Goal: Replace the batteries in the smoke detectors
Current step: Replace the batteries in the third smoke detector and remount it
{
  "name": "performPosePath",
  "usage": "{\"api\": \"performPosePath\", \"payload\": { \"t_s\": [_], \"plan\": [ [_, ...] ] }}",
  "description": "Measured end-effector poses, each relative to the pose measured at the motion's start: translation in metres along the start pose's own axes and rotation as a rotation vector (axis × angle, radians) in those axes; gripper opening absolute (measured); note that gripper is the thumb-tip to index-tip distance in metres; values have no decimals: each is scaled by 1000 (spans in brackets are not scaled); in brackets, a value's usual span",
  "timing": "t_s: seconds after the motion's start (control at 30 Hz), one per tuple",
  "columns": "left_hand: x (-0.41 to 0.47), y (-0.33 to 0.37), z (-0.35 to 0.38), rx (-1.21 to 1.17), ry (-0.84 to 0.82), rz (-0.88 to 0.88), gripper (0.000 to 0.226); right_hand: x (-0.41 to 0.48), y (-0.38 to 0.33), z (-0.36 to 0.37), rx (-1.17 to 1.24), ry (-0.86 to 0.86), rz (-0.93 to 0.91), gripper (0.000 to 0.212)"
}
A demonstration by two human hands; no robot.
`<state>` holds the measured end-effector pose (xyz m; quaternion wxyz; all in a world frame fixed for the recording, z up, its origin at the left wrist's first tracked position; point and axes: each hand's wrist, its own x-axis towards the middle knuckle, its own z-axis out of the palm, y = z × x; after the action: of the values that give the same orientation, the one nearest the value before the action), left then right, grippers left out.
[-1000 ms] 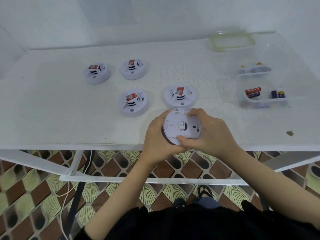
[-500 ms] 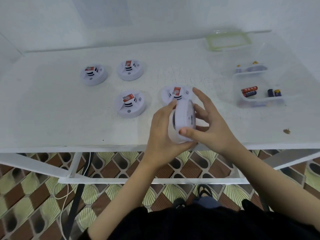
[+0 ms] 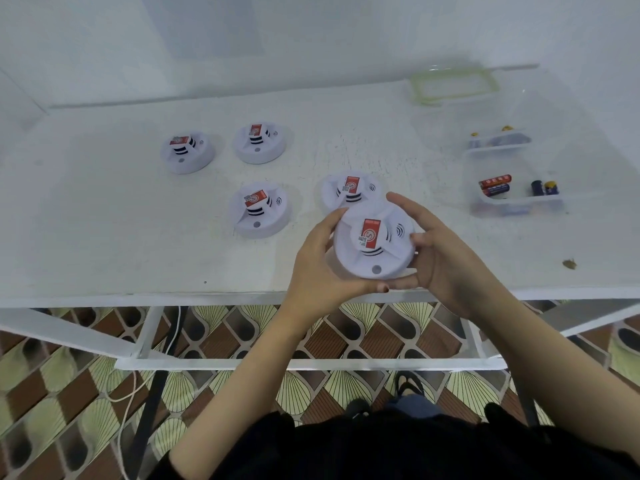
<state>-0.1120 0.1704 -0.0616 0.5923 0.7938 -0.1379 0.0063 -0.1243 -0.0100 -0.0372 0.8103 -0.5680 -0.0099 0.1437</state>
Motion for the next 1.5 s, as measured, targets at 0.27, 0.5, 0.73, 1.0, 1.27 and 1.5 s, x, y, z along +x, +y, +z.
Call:
{"api": "performPosePath", "payload": {
  "t_s": [0.27,0.5,0.73,1.0,1.27,1.5],
  "plan": [
    [1,-8,6,11,-17,-49,94,2,14,-5,-250,21,-77,79],
    [1,-10,6,34,-14,-55,92,5,20,-3,-298,51,-105,77],
    [2,-13,4,39,-1,-56,91,7,19,-4,-303,35,-111,75],
    [4,-18,0,45,-33,-26,92,9,20,-7,-338,35,-105,75],
    [7,-22,-8,12,-102,11,88,12,21,-13,-288,14,-64,78],
    [10,-24,-10,-44,-116,-10,91,12,22,-16,-296,-9,-72,80]
  ]
}}
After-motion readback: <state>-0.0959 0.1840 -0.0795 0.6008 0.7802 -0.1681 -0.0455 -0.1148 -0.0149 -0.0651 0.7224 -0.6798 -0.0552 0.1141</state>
